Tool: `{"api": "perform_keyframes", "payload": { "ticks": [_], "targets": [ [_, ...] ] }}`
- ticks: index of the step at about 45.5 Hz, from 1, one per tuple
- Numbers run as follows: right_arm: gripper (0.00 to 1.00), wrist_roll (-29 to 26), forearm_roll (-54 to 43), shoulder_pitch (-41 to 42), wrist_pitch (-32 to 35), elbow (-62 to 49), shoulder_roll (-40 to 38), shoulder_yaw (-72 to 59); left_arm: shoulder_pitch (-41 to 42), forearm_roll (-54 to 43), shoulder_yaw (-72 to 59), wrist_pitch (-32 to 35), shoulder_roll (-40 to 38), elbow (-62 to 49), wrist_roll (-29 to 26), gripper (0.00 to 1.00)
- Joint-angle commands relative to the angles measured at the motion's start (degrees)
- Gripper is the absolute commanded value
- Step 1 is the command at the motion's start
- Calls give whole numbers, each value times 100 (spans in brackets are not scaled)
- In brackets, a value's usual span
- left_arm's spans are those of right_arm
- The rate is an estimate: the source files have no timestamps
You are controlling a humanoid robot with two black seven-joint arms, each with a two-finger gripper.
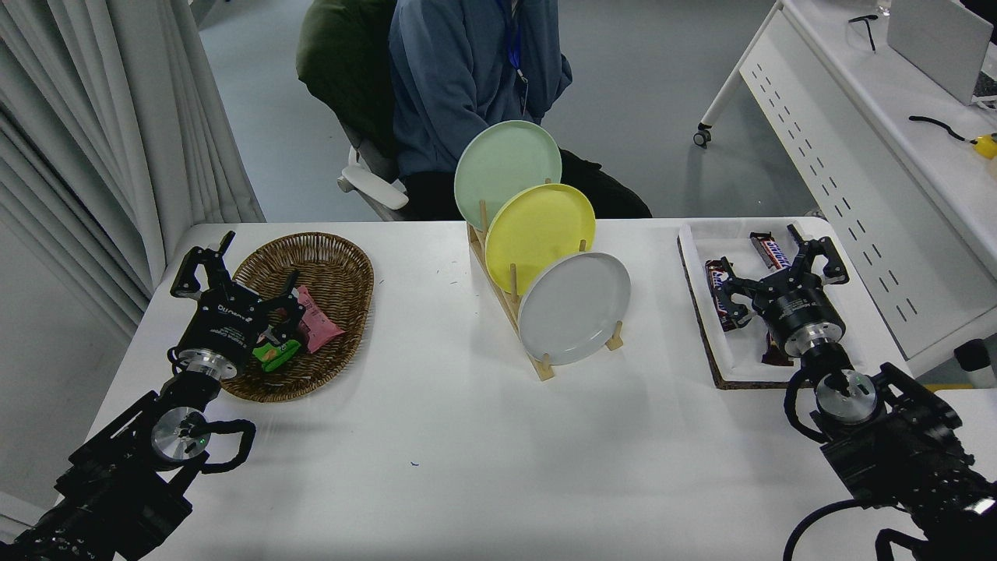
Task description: Place the plate on the table
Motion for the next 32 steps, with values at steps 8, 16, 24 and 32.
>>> {"api": "perform_keyframes", "payload": {
  "ticks": [8, 16, 24, 32],
  "targets": [
    [99, 0, 1, 1, -1, -69, -3, -15, -8, 0, 0, 0, -2, 4, 1, 100],
    [99, 0, 1, 89, -88, -166, 5, 12, -8, 0, 0, 0, -2, 4, 1, 100],
    [99, 0, 10, 98, -273, -184, -21, 47, 1, 0, 0, 0, -2, -4, 1, 100],
    [99, 0, 10, 159, -343, -184, -65, 56, -8, 0, 0, 0, -2, -4, -8, 100]
  ]
}}
